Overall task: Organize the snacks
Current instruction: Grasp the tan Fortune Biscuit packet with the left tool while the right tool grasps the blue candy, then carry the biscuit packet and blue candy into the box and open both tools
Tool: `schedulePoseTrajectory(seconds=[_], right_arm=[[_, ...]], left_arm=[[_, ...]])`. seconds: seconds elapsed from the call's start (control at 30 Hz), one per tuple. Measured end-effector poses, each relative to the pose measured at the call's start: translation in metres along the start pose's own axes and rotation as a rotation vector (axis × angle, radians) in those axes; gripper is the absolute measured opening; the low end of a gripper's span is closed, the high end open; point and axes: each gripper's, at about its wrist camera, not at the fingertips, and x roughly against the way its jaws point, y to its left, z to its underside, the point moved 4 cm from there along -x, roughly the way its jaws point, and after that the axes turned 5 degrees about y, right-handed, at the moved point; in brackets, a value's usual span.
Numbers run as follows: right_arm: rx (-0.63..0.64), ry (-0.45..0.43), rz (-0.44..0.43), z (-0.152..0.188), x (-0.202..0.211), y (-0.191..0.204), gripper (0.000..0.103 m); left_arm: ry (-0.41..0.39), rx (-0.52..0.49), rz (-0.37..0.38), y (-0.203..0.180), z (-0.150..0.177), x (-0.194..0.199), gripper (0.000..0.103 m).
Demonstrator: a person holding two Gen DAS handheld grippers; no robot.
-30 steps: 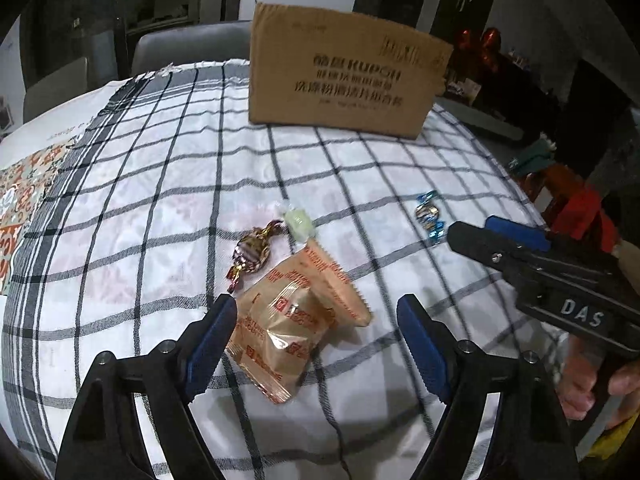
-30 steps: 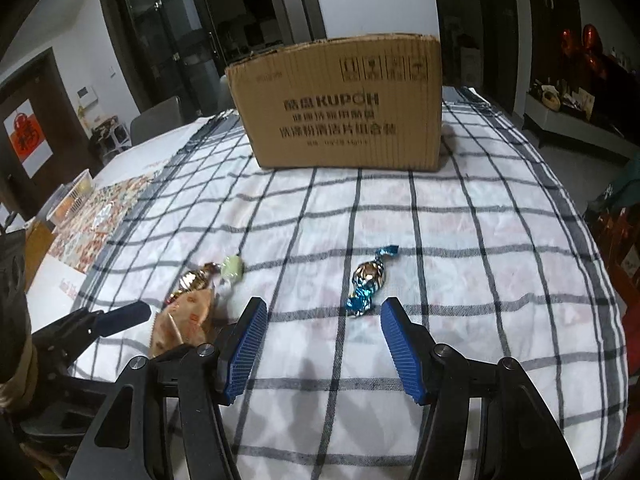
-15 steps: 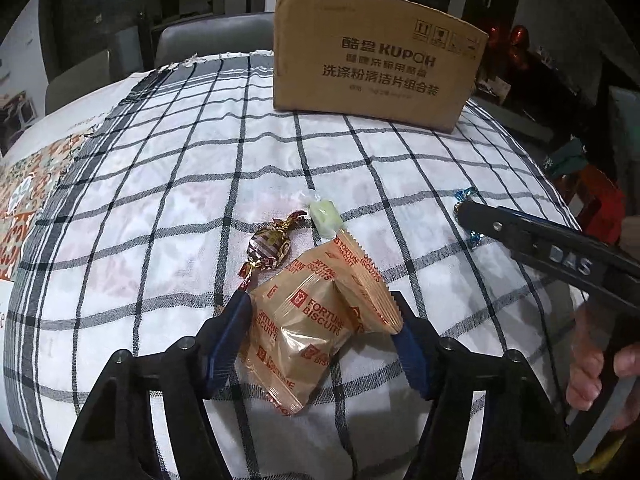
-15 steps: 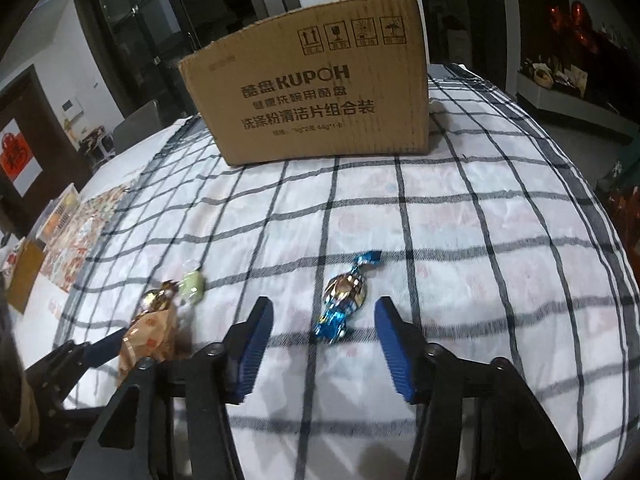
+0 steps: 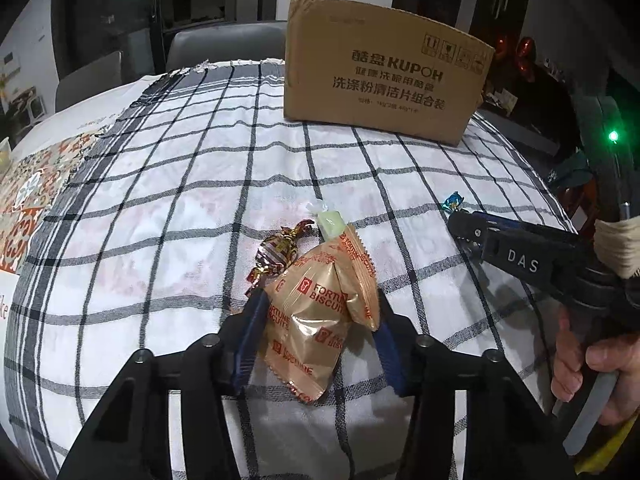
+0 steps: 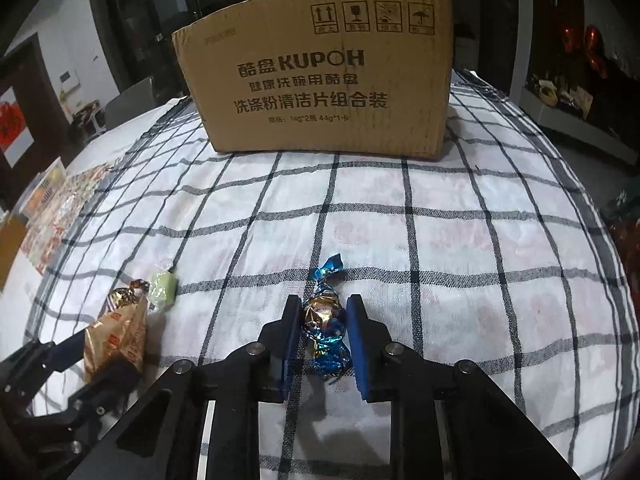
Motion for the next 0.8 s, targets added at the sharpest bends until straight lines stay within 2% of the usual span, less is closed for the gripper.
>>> schedulePoseTrajectory(seconds=[0.23, 0.43, 0.8], right_arm=[[0.023, -0.044, -0.020, 0.004, 0.026, 0.010, 0.024], [0.036, -0.092, -0.050, 0.002, 0.053, 0.017, 0.024], [0.044, -0.216, -0.097, -0.017, 0.109, 0.027, 0.024]], left_arm=[[-0.016, 0.037, 0.038, 0.004, -0.001, 0.012, 0.041], [-0.051, 0.045, 0.062, 0.003, -0.007, 0.031, 0.040], [-0.167, 0.025, 0.115, -0.008, -0.038, 0.084, 0.040]])
